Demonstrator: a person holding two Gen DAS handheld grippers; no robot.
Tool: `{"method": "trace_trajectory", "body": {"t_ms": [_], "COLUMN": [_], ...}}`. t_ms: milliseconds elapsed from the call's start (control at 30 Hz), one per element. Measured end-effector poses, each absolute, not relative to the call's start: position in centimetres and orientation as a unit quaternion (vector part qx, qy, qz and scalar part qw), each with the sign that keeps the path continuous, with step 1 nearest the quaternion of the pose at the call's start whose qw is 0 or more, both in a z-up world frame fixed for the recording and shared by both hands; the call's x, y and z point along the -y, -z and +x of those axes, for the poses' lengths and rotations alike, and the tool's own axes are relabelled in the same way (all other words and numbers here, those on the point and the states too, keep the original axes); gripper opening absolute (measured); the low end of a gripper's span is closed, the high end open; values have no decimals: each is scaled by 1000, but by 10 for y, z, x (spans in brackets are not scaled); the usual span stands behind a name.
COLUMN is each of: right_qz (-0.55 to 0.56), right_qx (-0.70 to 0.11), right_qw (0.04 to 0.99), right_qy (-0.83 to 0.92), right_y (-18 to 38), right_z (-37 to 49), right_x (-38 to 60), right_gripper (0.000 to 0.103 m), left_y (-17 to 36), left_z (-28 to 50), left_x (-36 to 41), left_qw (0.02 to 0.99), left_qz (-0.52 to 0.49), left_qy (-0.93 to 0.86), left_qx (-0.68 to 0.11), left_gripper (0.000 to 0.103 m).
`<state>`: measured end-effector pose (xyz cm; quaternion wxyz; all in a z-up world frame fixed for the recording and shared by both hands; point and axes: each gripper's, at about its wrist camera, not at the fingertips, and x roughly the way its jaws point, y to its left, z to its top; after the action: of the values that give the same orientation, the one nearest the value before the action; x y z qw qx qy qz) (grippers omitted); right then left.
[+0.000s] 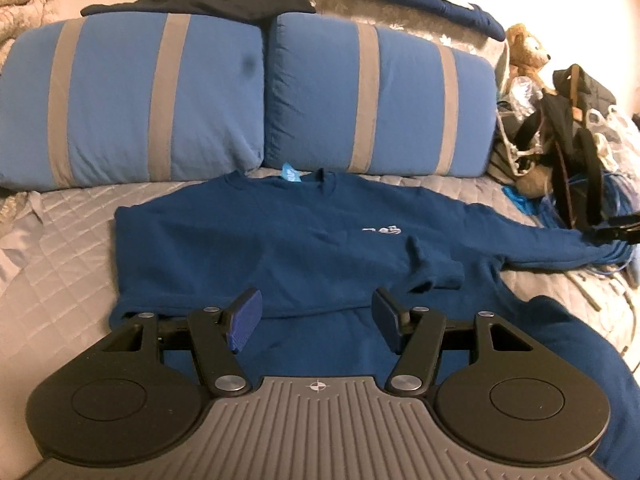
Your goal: Fold clothes
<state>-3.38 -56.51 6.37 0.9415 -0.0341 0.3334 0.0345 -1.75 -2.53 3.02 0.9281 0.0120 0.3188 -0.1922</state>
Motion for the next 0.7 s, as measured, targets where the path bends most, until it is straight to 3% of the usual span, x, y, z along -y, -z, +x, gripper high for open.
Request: {"method": "trace_trajectory", "body": {"t_ms": [200,333,500,700], "right_qz": [92,189,282,335], "right_qx": [-331,-323,-327,-327], "right_qw": [935,916,883,853], "right_qy": [85,143,185,231], "right_y": [-54,-42,-18,0], "right_z": [-53,-59,-58,-58], "right_x": [656,706,738,751], "right_gripper": [88,77,66,60], "left_y": [-26,-25,-25,-24], "left_z": [-13,-14,-16,-13], "left_x": [27,31,34,33], "left_qw": [920,919,919,917], "left_qz": [2,14,22,15], "left_qy": [207,213,216,215], "left_qx": [-333,-331,-330,-337], "left_gripper": [60,60,60,60]}}
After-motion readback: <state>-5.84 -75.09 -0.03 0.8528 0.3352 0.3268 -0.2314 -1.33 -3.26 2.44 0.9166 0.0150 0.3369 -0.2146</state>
